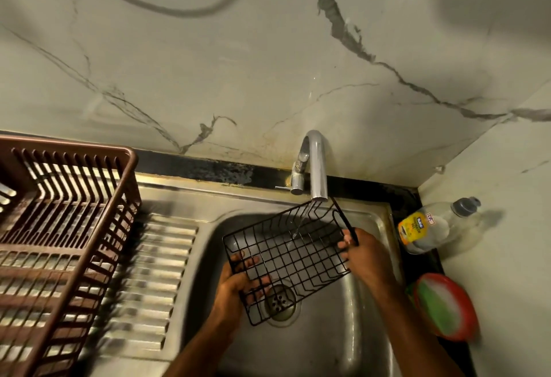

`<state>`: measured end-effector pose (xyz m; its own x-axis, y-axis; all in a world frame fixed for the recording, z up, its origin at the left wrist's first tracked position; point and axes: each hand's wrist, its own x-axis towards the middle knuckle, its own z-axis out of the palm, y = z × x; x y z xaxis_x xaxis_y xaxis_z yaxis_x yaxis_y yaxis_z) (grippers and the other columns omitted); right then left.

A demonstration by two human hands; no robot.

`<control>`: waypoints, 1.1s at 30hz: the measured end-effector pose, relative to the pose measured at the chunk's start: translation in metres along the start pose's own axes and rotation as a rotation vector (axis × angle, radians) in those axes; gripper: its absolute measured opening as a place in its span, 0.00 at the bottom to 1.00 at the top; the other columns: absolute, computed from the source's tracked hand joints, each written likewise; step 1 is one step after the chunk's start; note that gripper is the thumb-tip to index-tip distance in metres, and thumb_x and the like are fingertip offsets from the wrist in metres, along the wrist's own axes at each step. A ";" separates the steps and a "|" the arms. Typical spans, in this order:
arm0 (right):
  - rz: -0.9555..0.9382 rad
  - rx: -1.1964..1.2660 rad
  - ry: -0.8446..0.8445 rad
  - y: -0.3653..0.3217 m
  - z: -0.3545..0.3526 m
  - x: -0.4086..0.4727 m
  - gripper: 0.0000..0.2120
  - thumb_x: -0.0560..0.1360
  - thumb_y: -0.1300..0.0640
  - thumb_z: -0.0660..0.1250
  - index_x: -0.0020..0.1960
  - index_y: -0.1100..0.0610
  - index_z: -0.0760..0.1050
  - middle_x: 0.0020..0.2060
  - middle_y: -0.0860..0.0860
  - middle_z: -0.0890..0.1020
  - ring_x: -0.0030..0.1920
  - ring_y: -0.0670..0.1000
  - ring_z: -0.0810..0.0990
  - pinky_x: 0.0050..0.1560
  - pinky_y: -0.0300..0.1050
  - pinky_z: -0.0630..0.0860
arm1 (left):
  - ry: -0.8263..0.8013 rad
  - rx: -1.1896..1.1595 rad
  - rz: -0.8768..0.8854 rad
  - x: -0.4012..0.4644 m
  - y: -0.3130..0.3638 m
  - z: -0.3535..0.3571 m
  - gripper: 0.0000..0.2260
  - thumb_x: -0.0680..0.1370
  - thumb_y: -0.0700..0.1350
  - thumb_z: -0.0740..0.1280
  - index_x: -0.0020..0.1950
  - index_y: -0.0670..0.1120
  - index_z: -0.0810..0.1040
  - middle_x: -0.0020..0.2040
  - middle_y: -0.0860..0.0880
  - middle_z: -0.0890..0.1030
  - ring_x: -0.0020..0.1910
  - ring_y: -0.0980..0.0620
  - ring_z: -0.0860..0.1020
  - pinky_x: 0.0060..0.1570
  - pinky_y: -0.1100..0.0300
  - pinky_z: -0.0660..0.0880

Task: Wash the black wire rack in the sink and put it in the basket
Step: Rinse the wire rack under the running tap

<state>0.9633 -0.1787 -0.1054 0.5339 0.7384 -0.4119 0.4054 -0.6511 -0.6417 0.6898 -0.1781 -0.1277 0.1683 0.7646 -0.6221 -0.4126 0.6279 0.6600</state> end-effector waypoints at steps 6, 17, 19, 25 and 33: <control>-0.081 0.000 -0.032 -0.027 -0.014 0.020 0.09 0.79 0.49 0.62 0.45 0.46 0.80 0.37 0.50 0.85 0.33 0.50 0.80 0.38 0.51 0.76 | -0.018 0.266 -0.047 -0.006 0.021 -0.022 0.24 0.72 0.63 0.71 0.62 0.51 0.80 0.61 0.47 0.83 0.62 0.47 0.78 0.65 0.42 0.72; -0.405 -0.404 -0.295 -0.090 -0.011 0.011 0.09 0.81 0.50 0.64 0.46 0.48 0.82 0.41 0.48 0.86 0.42 0.54 0.85 0.44 0.53 0.81 | -0.363 0.533 -0.141 0.020 0.060 0.019 0.31 0.69 0.50 0.74 0.71 0.52 0.72 0.65 0.44 0.81 0.60 0.40 0.83 0.61 0.38 0.77; -0.442 -0.447 -0.304 -0.097 -0.009 0.004 0.07 0.81 0.51 0.65 0.48 0.47 0.82 0.45 0.48 0.85 0.47 0.54 0.84 0.47 0.48 0.79 | -0.271 0.498 -0.137 0.021 0.047 0.029 0.26 0.69 0.37 0.64 0.68 0.45 0.73 0.64 0.40 0.81 0.55 0.36 0.84 0.55 0.41 0.79; -0.792 -0.573 0.246 -0.096 0.029 -0.053 0.13 0.73 0.61 0.70 0.56 0.52 0.82 0.54 0.51 0.82 0.59 0.53 0.78 0.56 0.52 0.80 | -0.085 0.411 -0.091 0.021 0.027 0.040 0.25 0.69 0.30 0.56 0.64 0.43 0.74 0.59 0.40 0.82 0.53 0.33 0.83 0.39 0.52 0.79; -0.385 -0.459 -0.065 -0.109 0.049 -0.025 0.10 0.78 0.62 0.65 0.56 0.54 0.82 0.52 0.51 0.84 0.53 0.49 0.83 0.57 0.45 0.80 | -0.062 0.408 -0.018 0.014 0.025 0.051 0.25 0.69 0.30 0.58 0.65 0.42 0.75 0.58 0.41 0.82 0.53 0.34 0.83 0.51 0.43 0.80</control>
<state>0.8694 -0.1174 -0.0575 0.2446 0.9358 -0.2539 0.8472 -0.3336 -0.4134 0.7275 -0.1439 -0.0987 0.2314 0.7524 -0.6167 -0.0220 0.6378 0.7699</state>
